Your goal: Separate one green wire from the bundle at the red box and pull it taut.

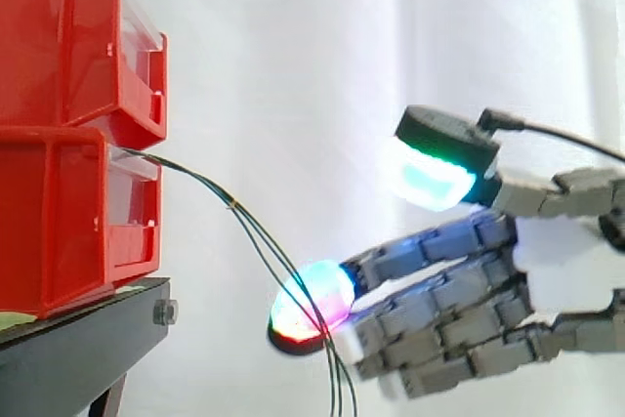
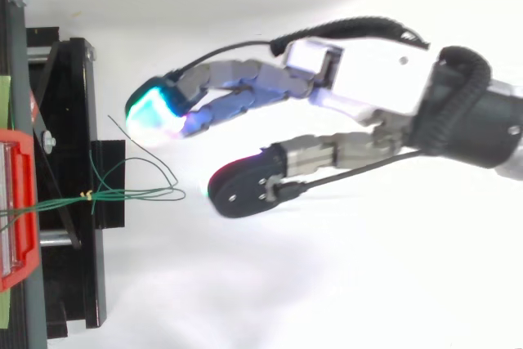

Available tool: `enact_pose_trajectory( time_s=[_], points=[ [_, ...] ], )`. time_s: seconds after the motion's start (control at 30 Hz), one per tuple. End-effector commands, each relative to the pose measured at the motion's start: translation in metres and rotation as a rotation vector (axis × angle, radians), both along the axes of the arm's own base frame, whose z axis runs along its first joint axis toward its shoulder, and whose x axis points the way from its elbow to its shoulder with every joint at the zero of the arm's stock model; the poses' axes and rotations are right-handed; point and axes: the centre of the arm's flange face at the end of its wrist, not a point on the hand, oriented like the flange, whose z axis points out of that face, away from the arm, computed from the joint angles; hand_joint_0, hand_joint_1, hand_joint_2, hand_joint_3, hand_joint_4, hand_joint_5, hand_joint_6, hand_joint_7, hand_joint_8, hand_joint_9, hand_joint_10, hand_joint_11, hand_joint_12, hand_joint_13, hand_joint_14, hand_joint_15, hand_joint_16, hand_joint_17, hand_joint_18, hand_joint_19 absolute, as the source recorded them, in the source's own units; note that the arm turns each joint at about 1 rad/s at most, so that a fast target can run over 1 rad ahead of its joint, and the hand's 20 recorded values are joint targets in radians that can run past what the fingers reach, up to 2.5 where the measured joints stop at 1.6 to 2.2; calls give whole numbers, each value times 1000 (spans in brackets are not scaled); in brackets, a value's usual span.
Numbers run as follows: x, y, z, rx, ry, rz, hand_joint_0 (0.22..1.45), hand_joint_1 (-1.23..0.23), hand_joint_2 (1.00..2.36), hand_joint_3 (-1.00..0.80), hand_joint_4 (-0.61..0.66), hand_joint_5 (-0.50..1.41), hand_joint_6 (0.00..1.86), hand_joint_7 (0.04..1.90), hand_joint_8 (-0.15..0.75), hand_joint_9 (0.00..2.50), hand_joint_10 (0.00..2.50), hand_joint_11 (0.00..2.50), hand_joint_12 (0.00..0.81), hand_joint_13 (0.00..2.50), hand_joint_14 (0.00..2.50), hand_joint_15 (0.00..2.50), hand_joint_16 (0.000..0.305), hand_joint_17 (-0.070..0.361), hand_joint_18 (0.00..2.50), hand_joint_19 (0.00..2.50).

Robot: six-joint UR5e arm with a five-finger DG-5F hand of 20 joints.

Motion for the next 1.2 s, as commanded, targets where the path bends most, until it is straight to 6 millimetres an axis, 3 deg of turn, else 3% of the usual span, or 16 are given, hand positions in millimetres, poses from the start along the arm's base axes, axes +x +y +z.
enact_pose_trajectory(
  time_s=[0.0, 0.93, 1.03, 1.17],
  points=[
    [15, 9, -10, 23, -10, 20, 501, -513, 1003, -459, 195, -195, 502, 750, 214, 470, 3, 87, 298, 221, 0, 17, 46, 104, 120, 150],
    [30, 34, -5, -21, -80, 53, 524, -566, 1004, -442, 247, -147, 502, 838, 225, 656, 8, 225, 305, 437, 6, 151, 46, 104, 327, 251],
    [43, 33, -32, -1, -68, 53, 525, -566, 1004, -440, 246, -145, 502, 839, 226, 661, 8, 227, 304, 446, 6, 164, 46, 104, 334, 260],
    [57, 35, -32, 58, -70, 71, 529, -566, 1005, -436, 250, -141, 502, 838, 228, 675, 8, 231, 302, 457, 7, 171, 46, 104, 348, 277]
  ],
)
